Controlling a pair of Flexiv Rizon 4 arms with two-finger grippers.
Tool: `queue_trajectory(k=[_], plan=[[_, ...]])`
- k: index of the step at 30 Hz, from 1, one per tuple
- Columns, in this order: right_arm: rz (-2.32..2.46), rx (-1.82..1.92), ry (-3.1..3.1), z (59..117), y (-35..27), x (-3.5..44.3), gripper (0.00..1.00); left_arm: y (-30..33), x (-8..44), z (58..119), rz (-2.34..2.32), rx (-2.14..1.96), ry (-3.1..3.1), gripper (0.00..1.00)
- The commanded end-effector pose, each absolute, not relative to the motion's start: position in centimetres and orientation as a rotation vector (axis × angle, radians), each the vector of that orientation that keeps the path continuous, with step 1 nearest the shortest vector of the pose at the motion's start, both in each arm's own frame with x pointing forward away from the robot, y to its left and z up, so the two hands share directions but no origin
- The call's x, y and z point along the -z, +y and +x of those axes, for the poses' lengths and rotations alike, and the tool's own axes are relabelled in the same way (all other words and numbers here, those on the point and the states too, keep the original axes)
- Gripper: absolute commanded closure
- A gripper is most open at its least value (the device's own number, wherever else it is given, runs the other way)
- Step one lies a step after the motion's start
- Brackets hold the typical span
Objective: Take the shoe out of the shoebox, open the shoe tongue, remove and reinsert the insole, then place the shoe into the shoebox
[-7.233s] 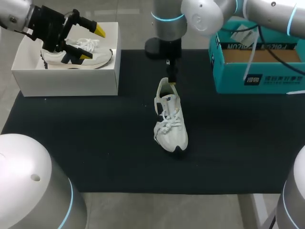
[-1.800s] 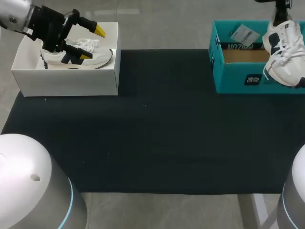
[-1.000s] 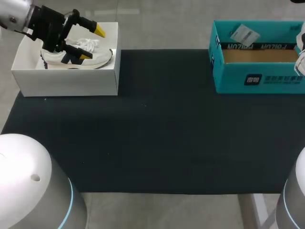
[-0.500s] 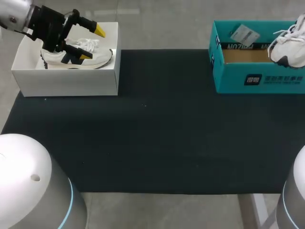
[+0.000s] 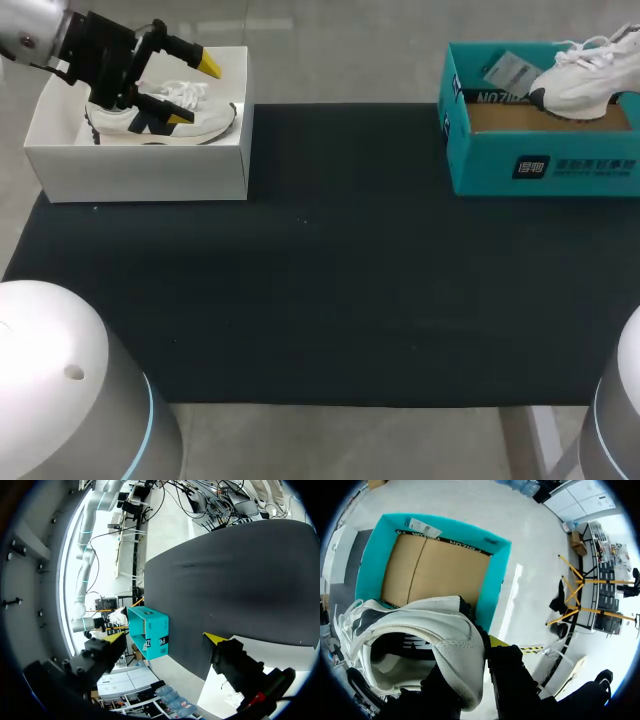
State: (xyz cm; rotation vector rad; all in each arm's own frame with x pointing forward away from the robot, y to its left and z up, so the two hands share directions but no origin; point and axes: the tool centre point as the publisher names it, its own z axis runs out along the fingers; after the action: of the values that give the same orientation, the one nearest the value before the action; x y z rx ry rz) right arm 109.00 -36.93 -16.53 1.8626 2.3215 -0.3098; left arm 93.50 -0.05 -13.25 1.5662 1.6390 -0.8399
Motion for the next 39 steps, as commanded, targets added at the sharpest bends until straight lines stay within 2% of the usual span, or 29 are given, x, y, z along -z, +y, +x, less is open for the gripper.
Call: queue_trajectory(k=[1, 15, 26, 39], plan=[[2.407, 0.154, 1.636, 108.6, -36.8, 16.4, 1.00, 0.0, 13.2, 93.5, 1.568, 0.838, 1.640, 0.00], [2.407, 0.154, 1.636, 108.6, -36.8, 16.4, 1.00, 0.0, 13.2, 93.5, 1.568, 0.838, 1.640, 0.00], [2.345, 0.200, 1.752, 107.5, -34.8, 20.0, 1.00, 0.0, 13.2, 93.5, 1.568, 0.838, 1.640, 0.00], [2.303, 0.213, 1.679, 107.3, -35.9, 23.6, 1.00, 0.0, 13.2, 93.5, 1.568, 0.838, 1.640, 0.00]])
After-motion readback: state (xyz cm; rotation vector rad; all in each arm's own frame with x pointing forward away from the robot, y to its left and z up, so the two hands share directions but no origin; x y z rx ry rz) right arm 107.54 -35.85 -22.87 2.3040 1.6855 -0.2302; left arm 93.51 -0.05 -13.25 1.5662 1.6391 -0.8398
